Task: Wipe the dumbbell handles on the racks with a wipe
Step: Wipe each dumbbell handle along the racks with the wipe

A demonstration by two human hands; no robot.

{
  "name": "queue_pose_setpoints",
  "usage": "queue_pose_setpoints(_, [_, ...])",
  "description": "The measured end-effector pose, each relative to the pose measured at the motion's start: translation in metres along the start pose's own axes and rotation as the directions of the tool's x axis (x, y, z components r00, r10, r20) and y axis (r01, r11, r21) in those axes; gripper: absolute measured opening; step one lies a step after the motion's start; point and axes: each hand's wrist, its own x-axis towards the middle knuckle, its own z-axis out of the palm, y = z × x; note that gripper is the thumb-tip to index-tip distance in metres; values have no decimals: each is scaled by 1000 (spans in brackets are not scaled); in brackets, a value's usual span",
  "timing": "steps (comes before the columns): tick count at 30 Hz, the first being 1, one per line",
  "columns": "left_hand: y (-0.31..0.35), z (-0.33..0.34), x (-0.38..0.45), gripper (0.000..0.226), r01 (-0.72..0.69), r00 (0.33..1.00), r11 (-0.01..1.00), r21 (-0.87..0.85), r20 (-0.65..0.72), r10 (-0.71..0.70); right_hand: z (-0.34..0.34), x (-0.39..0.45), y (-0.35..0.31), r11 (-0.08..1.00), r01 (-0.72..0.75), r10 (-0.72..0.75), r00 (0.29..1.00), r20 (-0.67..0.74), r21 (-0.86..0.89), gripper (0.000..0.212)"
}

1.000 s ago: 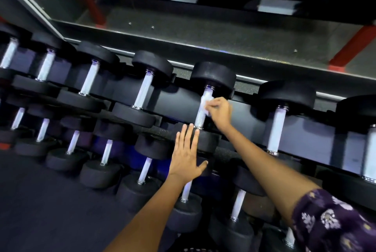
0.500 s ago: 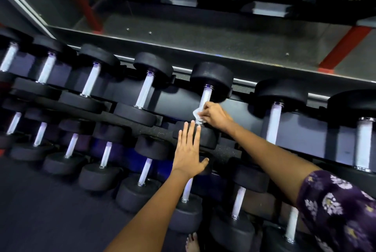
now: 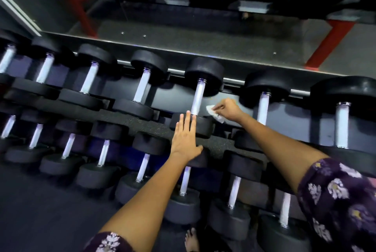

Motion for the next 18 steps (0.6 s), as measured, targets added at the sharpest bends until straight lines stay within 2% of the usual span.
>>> queue_pose_setpoints(2, [12, -1, -2, 98, 55, 998, 998, -36, -26, -56, -9, -22, 14, 993, -53, 72, 980, -185, 103, 22])
queue_pose_setpoints(4, [32, -1, -6, 94, 76, 997, 993, -93, -24, -79, -18, -49, 24, 990, -69, 96, 968, -232, 122, 21])
queue_pose_setpoints(9, [90, 5, -13, 92, -11, 999, 973, -232, 46, 22, -50, -107, 48, 967, -143, 219, 889, -401, 211, 19])
queue_pose_setpoints(13, [141, 10, -17, 99, 65, 992, 909, -411, 127, -13, -64, -132, 79, 970, -201, 239, 890, -388, 136, 21])
queue_pose_setpoints(18, [182, 16, -7, 115, 200, 976, 822, -533, 184, -118, -79, -133, 105, 973, -195, 229, 889, -396, 125, 21])
